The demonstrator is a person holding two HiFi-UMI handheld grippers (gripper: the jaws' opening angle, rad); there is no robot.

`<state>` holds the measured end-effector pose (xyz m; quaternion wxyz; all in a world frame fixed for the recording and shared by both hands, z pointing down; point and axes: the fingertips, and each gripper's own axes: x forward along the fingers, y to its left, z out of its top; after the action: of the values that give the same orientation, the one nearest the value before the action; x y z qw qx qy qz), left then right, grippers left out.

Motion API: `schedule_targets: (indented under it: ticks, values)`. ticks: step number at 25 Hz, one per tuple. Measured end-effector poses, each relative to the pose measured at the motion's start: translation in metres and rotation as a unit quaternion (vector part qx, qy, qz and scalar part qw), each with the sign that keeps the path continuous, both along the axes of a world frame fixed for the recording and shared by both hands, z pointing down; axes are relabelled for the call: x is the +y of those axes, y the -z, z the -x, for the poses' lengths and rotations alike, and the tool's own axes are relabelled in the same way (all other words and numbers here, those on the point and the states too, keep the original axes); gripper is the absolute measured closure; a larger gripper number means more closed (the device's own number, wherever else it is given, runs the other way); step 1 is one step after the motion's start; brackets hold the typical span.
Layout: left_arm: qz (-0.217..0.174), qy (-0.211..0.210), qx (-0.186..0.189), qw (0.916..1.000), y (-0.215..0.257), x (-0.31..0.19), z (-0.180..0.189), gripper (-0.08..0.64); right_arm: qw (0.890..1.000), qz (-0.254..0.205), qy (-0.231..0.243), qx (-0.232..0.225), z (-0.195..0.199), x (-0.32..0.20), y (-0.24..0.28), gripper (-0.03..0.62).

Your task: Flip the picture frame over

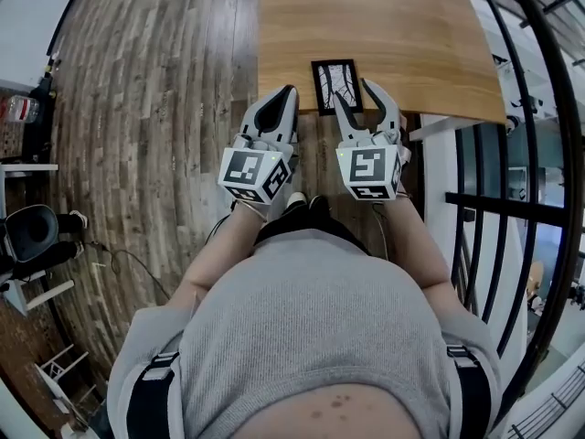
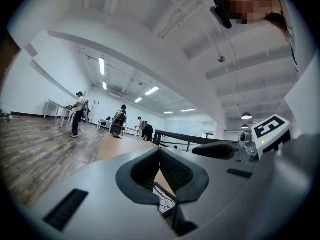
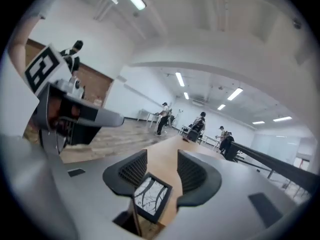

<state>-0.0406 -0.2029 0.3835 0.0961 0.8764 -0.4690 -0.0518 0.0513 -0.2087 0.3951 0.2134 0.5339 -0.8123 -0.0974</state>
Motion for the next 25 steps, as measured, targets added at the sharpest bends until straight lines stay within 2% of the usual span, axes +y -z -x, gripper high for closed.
schedule_targets:
  ticks: [2, 4, 5, 6, 9, 12, 16, 19, 22, 25]
  values:
    - [-0.006, -0.008, 0.000, 1.0000, 0.004, 0.001, -0.007, 0.554, 0.998, -0.013, -0.011, -0.056, -0.001, 0.004, 0.018, 0.431]
    - [-0.010, -0.016, -0.001, 0.9998, 0.006, 0.004, -0.013, 0.554, 0.992, -0.018, -0.009, -0.122, -0.001, 0.010, 0.029, 0.464]
    - [-0.011, -0.019, 0.000, 0.9998, 0.007, 0.005, -0.016, 0.554, 0.988, -0.020, -0.009, -0.151, -0.002, 0.013, 0.033, 0.504]
    - [-0.012, -0.023, 0.000, 0.9997, 0.008, 0.006, -0.019, 0.554, 0.985, -0.021, -0.013, -0.170, -0.004, 0.014, 0.036, 0.539]
    - [-0.018, -0.035, -0.001, 0.9992, 0.012, 0.008, -0.027, 0.554, 0.978, -0.021, -0.032, -0.205, -0.007, 0.014, 0.042, 0.575]
    - [-0.024, -0.043, -0.002, 0.9988, 0.017, 0.008, -0.031, 0.554, 0.968, -0.012, -0.047, -0.245, -0.009, 0.011, 0.045, 0.575]
    - [-0.031, -0.049, 0.002, 0.9983, 0.023, 0.009, -0.033, 0.554, 0.962, -0.008, -0.058, -0.266, -0.011, 0.011, 0.047, 0.575]
    - [-0.037, -0.054, 0.006, 0.9979, 0.029, 0.008, -0.036, 0.554, 0.964, -0.006, -0.063, -0.259, -0.014, 0.009, 0.044, 0.575]
    - [-0.039, -0.057, 0.010, 0.9976, 0.031, 0.008, -0.036, 0.554, 0.971, -0.004, -0.061, -0.233, -0.011, 0.009, 0.040, 0.575]
    - [-0.040, -0.057, 0.013, 0.9975, 0.034, 0.007, -0.034, 0.554, 0.965, 0.015, -0.053, -0.256, -0.008, 0.009, 0.033, 0.575]
